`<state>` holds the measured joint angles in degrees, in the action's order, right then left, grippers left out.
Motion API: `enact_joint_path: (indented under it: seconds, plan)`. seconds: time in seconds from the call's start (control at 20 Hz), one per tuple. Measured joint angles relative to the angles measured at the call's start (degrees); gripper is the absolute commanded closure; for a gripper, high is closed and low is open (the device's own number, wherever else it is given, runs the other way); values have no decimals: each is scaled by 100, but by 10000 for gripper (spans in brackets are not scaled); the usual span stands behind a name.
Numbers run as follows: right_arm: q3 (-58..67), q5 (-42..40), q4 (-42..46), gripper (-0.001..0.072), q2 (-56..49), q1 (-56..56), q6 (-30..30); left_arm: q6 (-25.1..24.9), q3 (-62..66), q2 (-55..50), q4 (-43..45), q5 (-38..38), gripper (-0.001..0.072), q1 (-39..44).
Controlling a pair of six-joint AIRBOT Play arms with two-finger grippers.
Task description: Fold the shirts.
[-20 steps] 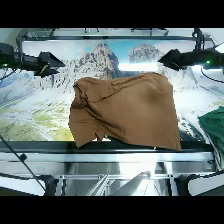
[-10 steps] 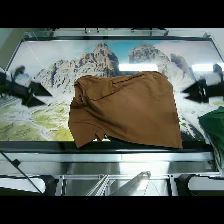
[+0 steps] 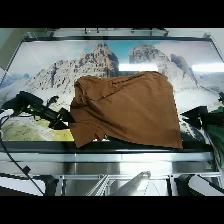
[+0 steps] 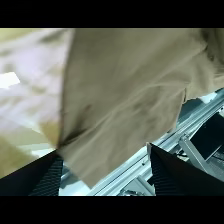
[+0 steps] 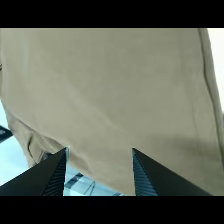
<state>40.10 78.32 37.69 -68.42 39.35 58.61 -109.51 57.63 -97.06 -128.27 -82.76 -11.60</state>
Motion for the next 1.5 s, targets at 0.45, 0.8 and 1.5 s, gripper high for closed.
enact_joint_path:
  seconds: [0.45, 0.8, 1.5]
  plan:
    - [-352, 13, 1794, 164, 315, 938, 1091, -179, 535, -341, -164, 520, 686, 483]
    - [-1375, -509, 1606, 199, -96, 975, 693, -356, 380, -354, -251, 428, 686, 203]
    - [-1410, -730, -107, 696, -1246, -33, -540, -455, 341, -361, -181, 142, 687, 68]
